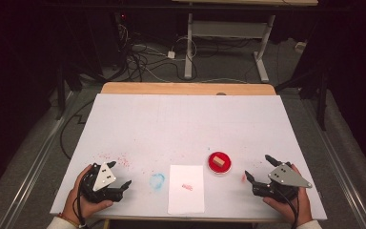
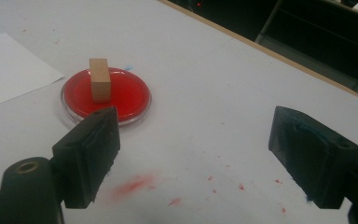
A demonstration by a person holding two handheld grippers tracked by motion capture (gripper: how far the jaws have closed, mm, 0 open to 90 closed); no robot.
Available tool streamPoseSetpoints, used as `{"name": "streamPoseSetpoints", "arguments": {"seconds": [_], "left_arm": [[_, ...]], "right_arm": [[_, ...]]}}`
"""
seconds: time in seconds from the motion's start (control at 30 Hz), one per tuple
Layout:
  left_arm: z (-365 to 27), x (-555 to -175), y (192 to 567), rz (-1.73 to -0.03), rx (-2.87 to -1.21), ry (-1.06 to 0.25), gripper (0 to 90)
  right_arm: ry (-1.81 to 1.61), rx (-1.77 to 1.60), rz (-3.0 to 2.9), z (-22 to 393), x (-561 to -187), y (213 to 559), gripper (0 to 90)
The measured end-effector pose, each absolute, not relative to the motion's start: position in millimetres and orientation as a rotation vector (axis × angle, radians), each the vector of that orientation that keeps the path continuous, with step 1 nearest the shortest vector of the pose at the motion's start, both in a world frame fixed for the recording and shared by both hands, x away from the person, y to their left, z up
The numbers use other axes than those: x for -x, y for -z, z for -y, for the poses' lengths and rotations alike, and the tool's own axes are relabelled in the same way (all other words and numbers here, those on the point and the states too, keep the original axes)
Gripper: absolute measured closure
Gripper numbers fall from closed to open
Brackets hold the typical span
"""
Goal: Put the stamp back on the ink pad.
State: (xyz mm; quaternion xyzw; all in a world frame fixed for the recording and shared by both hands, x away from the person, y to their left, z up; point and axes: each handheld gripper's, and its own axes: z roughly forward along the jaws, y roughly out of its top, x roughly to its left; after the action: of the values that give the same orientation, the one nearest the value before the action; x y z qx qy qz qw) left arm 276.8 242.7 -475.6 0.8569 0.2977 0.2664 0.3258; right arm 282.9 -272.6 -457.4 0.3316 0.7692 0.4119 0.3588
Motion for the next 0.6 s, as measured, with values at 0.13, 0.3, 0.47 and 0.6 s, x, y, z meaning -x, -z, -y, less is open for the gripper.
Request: {"name": "streamPoseSetpoints", "arguments": {"seconds": [0.13,0.3,0.47,0.6], "left_arm": [[-241.7,-276.9,477.0,-0.795,-2.256,-0.682,17.6],[-241.9,-278.0,476.3,-0.784,-2.255,-0.69,17.6],[-242.2,-277.6,476.8,-0.787,-2.256,-0.692,17.6],[-242.7,-278.1,476.9,-0.785,-2.26,-0.691,17.6]], "right_arm": [[-1.066,-0.851,-1.985,272.0,-283.2,456.9,16.8],[-1.067,-0.85,-1.982,272.7,-283.7,456.8,16.8],[-1.063,-0.851,-1.981,272.7,-283.3,456.6,16.6],[-1.059,-0.844,-1.981,272.4,-283.5,456.4,16.5]]}}
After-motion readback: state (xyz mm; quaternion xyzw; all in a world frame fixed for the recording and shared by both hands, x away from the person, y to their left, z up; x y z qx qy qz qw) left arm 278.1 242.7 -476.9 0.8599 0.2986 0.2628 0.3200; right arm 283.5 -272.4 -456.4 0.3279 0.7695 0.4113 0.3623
